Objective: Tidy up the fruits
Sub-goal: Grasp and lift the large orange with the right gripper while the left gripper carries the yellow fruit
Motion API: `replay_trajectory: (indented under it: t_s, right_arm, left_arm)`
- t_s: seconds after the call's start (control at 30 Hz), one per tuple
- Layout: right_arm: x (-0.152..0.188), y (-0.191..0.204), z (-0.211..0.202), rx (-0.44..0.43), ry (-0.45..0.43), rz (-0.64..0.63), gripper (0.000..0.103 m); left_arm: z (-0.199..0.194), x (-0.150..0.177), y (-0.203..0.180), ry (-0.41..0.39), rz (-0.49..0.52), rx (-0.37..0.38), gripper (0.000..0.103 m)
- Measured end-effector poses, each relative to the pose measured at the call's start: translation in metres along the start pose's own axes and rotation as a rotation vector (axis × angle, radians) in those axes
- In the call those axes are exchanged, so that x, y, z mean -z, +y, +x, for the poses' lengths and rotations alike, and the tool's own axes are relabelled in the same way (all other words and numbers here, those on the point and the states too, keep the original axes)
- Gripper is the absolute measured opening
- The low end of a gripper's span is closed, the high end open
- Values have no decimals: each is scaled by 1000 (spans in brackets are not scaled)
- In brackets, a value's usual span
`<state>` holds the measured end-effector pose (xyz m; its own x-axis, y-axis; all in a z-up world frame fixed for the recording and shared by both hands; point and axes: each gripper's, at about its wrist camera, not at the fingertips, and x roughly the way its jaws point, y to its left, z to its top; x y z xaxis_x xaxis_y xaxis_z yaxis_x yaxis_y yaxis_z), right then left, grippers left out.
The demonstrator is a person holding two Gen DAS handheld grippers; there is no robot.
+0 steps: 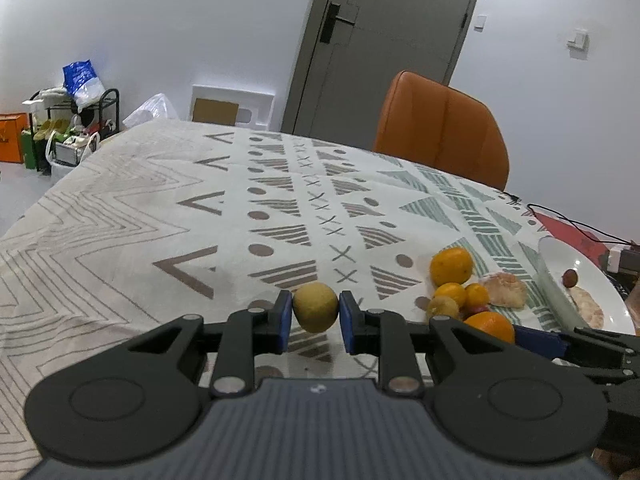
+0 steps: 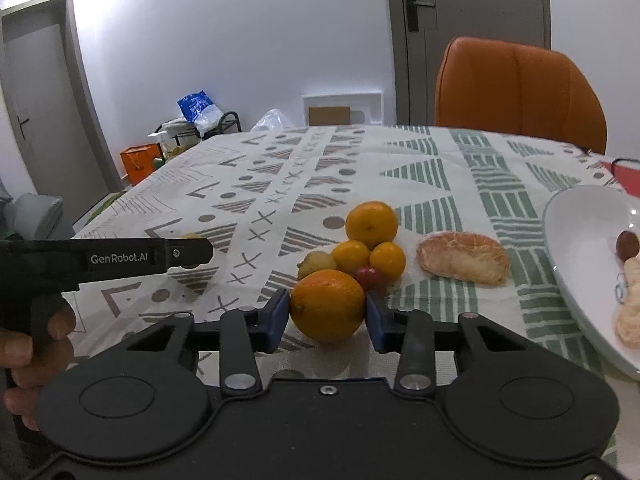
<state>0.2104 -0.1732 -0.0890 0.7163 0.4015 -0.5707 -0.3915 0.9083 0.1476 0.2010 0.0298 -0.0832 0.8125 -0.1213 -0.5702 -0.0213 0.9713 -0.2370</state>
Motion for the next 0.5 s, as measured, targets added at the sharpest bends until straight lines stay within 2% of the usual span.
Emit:
replay_trajectory:
  t_s: [0.2, 0.5]
  right_arm:
    - [-1, -11, -15, 8, -35, 29, 39]
    - [-1, -43, -40, 82, -95, 90, 39]
  left_arm:
    - [-9, -3, -15, -18, 28, 18, 24]
    - [-12, -7, -45, -38, 85, 74, 24]
